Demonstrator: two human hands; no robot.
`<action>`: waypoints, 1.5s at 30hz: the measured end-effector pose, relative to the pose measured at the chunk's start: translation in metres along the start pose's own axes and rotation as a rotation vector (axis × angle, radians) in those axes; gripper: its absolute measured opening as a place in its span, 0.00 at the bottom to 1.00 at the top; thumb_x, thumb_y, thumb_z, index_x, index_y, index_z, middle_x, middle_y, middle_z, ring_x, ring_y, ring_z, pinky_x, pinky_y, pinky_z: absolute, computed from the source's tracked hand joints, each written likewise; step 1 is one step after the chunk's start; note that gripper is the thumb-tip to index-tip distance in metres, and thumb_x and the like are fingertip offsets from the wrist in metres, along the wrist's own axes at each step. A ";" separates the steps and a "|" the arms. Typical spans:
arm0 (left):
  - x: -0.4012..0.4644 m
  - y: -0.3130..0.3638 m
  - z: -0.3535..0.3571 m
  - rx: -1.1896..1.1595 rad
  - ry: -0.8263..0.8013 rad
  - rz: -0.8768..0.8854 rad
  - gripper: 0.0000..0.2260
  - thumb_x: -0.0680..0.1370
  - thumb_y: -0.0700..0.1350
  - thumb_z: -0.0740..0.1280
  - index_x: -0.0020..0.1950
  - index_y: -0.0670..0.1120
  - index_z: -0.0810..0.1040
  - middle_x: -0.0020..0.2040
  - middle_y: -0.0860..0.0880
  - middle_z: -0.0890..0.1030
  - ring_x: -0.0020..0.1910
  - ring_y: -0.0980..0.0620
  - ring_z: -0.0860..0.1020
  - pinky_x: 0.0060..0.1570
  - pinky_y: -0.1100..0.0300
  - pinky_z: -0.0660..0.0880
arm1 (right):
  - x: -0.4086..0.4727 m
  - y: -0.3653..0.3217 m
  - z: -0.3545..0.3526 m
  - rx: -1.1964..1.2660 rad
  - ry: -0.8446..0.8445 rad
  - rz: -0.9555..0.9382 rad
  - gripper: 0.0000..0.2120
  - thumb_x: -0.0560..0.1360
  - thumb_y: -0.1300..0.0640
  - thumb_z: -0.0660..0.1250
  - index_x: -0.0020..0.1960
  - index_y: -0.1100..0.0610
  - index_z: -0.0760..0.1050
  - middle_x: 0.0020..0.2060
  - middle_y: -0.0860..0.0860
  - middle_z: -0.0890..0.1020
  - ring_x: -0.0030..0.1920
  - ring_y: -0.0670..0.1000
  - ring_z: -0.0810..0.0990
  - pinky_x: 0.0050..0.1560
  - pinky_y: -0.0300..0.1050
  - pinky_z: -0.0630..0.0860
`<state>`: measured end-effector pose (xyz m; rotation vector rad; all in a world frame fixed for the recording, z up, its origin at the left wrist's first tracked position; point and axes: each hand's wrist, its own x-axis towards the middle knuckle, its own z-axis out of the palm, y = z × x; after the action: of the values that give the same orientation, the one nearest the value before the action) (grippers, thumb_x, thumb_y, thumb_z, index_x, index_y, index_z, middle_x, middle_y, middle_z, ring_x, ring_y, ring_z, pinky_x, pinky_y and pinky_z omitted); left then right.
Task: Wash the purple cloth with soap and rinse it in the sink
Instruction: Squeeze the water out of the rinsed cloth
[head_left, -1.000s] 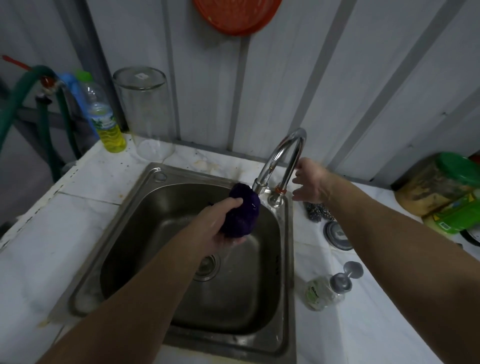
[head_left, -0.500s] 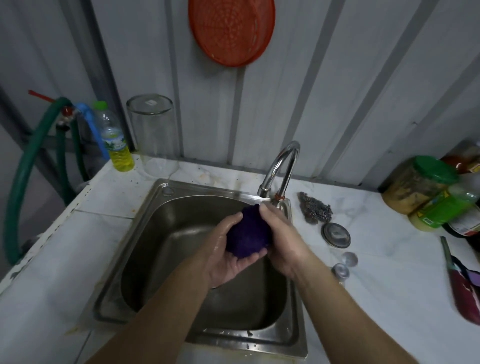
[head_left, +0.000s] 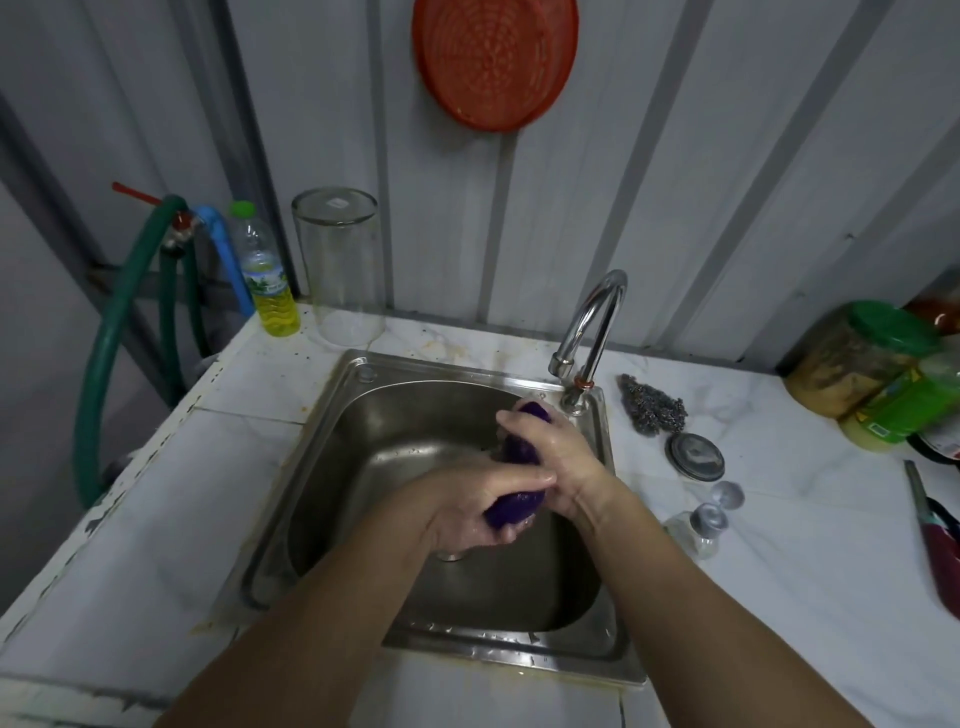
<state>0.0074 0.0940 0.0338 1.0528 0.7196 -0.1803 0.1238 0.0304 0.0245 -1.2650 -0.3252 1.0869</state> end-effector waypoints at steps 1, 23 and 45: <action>0.004 0.002 -0.001 0.117 0.053 -0.007 0.12 0.75 0.43 0.75 0.56 0.42 0.78 0.39 0.44 0.80 0.30 0.53 0.77 0.26 0.63 0.71 | 0.002 -0.004 0.002 -0.098 0.005 -0.010 0.11 0.74 0.66 0.72 0.38 0.57 0.73 0.33 0.58 0.76 0.33 0.55 0.76 0.37 0.48 0.81; 0.046 -0.011 -0.016 0.961 0.439 0.461 0.57 0.68 0.49 0.79 0.84 0.47 0.41 0.74 0.44 0.68 0.72 0.45 0.72 0.70 0.52 0.71 | 0.011 0.027 0.006 -0.099 0.253 -0.139 0.10 0.69 0.63 0.79 0.39 0.55 0.78 0.38 0.57 0.82 0.42 0.56 0.82 0.48 0.53 0.82; 0.037 0.025 0.021 -0.025 0.882 0.622 0.15 0.72 0.45 0.67 0.26 0.42 0.75 0.22 0.43 0.76 0.26 0.42 0.76 0.35 0.45 0.80 | 0.016 0.015 0.030 0.267 0.396 0.326 0.16 0.81 0.48 0.59 0.40 0.56 0.75 0.30 0.52 0.79 0.33 0.54 0.81 0.36 0.46 0.80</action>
<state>0.0567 0.0959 0.0358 1.2786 1.1221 0.8775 0.1030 0.0595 0.0154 -1.2821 0.3269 1.0789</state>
